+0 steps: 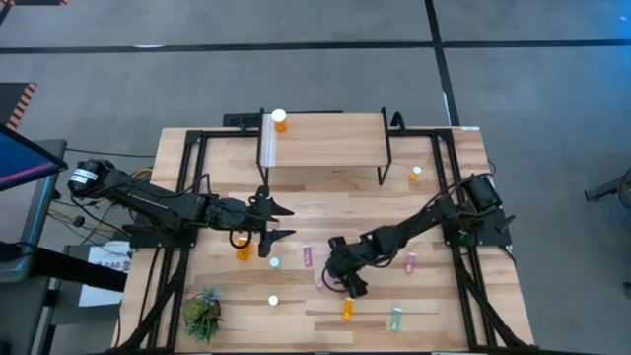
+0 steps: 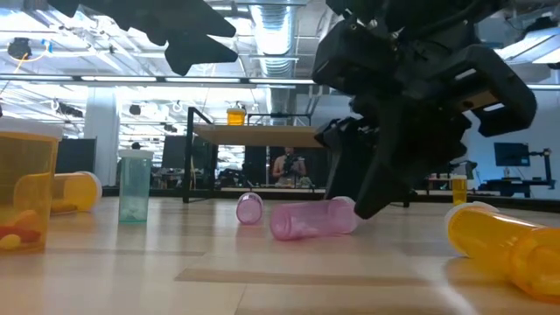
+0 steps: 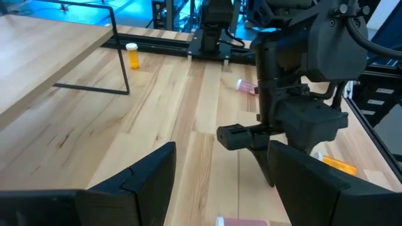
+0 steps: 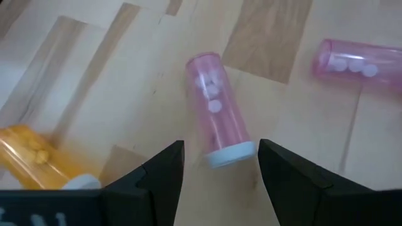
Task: Pick and place medicine bottles onto shelf by color
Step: Put the middle pink pill bottle on the shelf
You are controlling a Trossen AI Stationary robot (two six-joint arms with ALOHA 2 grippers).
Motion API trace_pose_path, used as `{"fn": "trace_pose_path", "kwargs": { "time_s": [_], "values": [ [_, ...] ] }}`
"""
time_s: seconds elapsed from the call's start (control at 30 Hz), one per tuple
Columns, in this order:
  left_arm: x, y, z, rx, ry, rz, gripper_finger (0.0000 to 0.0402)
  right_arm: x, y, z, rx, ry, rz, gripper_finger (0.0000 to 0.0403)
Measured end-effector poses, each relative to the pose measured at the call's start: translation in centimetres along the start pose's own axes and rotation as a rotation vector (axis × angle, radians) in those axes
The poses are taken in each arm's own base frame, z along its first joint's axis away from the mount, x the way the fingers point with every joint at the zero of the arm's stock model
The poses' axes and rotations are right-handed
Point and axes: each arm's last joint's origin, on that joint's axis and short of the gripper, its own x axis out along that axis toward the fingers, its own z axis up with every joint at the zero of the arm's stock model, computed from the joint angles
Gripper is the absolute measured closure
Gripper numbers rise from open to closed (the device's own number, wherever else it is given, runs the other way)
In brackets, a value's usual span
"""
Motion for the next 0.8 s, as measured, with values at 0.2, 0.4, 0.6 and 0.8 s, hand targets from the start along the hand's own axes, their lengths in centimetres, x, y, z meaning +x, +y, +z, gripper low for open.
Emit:
{"fn": "trace_pose_path", "kwargs": {
  "time_s": [0.2,0.4,0.6,0.8],
  "values": [
    [0.00,0.06,0.00,0.000,-0.003,0.016,0.0165,0.00,-0.02,0.08,0.000,-0.008,0.000,0.0175],
    [0.00,0.06,0.00,0.000,-0.003,0.018,0.0165,0.00,-0.03,0.06,0.000,-0.007,0.000,0.0175],
    [0.00,0.06,-0.01,0.001,-0.003,0.019,0.0165,0.00,-0.03,0.06,0.000,-0.007,0.000,0.0175],
    [0.00,0.07,0.00,0.000,-0.003,0.019,0.0165,0.00,-0.03,0.06,0.000,-0.006,0.000,0.0191]
  ]
}}
